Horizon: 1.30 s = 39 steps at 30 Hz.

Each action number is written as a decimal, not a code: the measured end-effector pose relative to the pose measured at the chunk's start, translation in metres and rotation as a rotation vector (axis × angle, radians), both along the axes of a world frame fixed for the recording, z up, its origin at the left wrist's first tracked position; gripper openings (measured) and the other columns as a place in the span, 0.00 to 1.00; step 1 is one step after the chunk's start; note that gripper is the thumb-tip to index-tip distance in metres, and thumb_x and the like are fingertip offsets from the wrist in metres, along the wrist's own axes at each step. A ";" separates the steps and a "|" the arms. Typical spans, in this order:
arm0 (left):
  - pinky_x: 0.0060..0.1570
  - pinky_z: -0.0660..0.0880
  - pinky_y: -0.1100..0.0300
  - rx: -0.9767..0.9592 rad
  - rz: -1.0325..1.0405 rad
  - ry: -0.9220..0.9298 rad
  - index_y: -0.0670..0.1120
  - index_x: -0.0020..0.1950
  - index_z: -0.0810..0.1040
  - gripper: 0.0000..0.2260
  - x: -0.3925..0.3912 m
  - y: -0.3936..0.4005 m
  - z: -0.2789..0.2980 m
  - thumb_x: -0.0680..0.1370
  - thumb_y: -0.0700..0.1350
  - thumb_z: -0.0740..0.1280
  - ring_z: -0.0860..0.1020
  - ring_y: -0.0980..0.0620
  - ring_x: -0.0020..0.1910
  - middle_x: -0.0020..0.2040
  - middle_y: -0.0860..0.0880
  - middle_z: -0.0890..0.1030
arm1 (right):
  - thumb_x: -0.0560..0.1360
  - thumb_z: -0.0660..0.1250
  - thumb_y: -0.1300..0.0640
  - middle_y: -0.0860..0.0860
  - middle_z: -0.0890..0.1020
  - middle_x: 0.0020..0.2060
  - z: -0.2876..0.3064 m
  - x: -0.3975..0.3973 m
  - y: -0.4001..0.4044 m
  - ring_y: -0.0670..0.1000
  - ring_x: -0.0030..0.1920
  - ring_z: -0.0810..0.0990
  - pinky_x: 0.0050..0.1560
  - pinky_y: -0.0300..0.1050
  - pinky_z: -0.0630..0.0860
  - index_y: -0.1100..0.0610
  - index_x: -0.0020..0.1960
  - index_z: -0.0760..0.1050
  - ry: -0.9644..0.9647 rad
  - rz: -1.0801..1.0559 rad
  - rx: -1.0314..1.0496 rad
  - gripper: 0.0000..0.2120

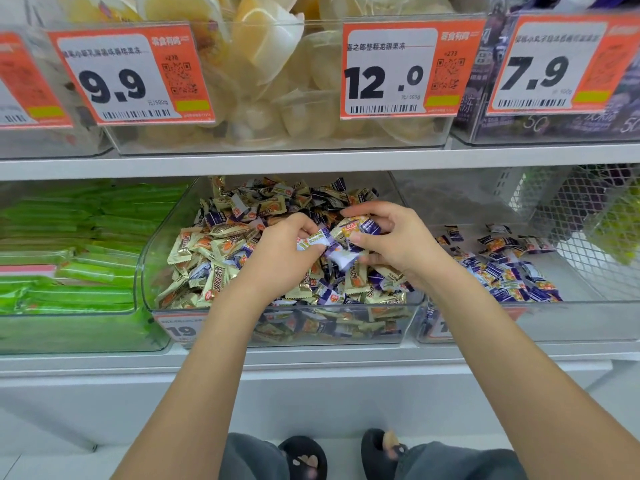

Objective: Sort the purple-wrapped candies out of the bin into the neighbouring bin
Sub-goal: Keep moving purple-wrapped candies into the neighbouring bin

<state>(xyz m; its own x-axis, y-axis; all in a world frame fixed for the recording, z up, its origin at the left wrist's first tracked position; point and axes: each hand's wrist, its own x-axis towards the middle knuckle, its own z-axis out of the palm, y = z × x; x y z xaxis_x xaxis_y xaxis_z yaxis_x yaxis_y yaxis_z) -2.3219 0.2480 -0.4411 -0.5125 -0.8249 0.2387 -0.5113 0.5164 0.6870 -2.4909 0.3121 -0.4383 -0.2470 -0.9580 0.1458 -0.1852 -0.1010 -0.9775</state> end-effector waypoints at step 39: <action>0.63 0.67 0.53 -0.317 -0.239 -0.087 0.46 0.66 0.71 0.23 -0.161 0.079 0.010 0.73 0.46 0.71 0.68 0.48 0.65 0.65 0.48 0.73 | 0.82 0.54 0.58 0.47 0.77 0.46 0.008 -0.092 0.074 0.48 0.48 0.74 0.45 0.40 0.64 0.57 0.57 0.75 0.357 -0.815 -0.012 0.12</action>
<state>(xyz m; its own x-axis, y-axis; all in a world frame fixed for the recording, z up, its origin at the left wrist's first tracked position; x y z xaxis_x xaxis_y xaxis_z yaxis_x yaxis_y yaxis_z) -2.4831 0.3272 -0.4311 -0.7103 -0.5728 0.4091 -0.4009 0.8069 0.4338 -2.5827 0.3860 -0.4301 -0.7890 -0.5024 0.3535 -0.4977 0.1854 -0.8473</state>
